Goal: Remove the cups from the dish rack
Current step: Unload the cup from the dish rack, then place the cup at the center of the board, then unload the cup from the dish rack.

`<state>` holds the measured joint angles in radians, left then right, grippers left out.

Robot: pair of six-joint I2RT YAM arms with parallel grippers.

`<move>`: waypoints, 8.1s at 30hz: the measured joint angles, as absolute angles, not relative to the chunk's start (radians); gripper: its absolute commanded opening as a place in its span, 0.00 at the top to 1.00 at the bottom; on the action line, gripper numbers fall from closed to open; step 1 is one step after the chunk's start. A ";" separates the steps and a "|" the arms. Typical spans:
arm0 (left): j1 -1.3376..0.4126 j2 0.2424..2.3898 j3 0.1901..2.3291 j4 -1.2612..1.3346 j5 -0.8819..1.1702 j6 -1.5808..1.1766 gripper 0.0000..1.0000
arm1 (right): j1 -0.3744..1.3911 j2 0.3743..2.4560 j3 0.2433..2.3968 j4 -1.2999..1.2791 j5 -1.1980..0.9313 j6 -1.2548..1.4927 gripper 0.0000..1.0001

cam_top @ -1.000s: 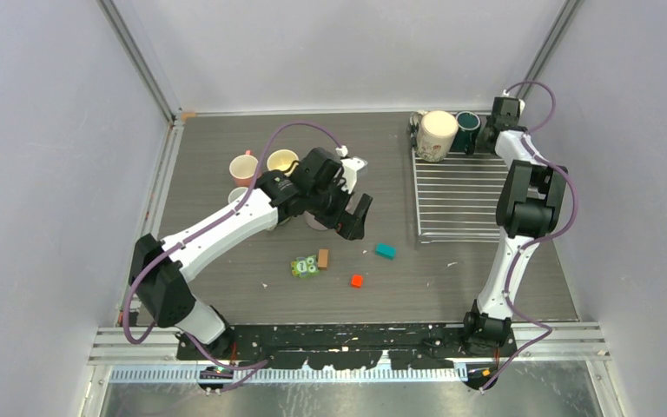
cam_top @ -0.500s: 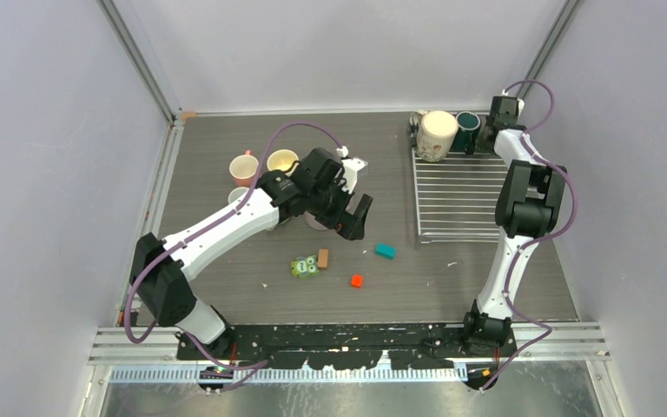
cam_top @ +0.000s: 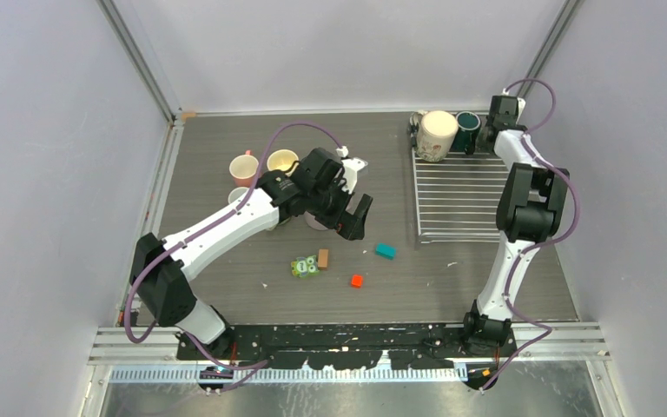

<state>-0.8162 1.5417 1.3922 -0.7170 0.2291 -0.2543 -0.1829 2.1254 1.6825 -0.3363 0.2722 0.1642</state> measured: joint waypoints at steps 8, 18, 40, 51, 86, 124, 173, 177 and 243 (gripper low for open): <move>-0.816 1.542 1.392 -0.717 0.229 -0.255 0.00 | -0.178 2.067 1.661 -0.349 0.309 0.207 0.99; -0.816 1.538 1.392 -0.716 0.234 -0.255 0.00 | -0.199 1.901 1.618 -0.382 0.423 0.298 0.99; -0.641 1.424 1.385 -0.622 0.322 -0.417 0.00 | 0.174 1.363 1.362 -0.578 0.316 0.498 0.99; -0.411 1.383 1.295 -0.300 0.482 -0.755 0.01 | 0.371 1.268 1.344 -0.594 0.071 0.607 0.99; -0.360 1.584 1.207 0.623 0.734 -1.552 0.47 | 0.468 1.398 1.283 -0.177 -0.456 0.885 0.99; -0.391 1.538 1.307 0.160 0.743 -1.231 1.00 | 0.490 1.380 1.203 -0.175 -0.420 0.865 0.00; -0.680 1.964 1.889 -1.075 -0.007 -0.295 1.00 | 0.251 1.182 1.127 -0.651 -0.075 0.735 0.00; -0.680 1.998 1.917 -1.085 -0.019 -0.279 1.00 | 0.250 1.182 1.127 -0.650 -0.081 0.736 0.00; -0.680 1.942 2.003 -1.087 -0.006 -0.229 0.00 | 0.247 1.192 1.142 -0.635 -0.090 0.735 0.00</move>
<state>-0.6796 1.9423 2.0026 -1.0870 -0.0055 -0.2287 0.2466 1.1915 1.1423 -0.6353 -0.0902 0.7353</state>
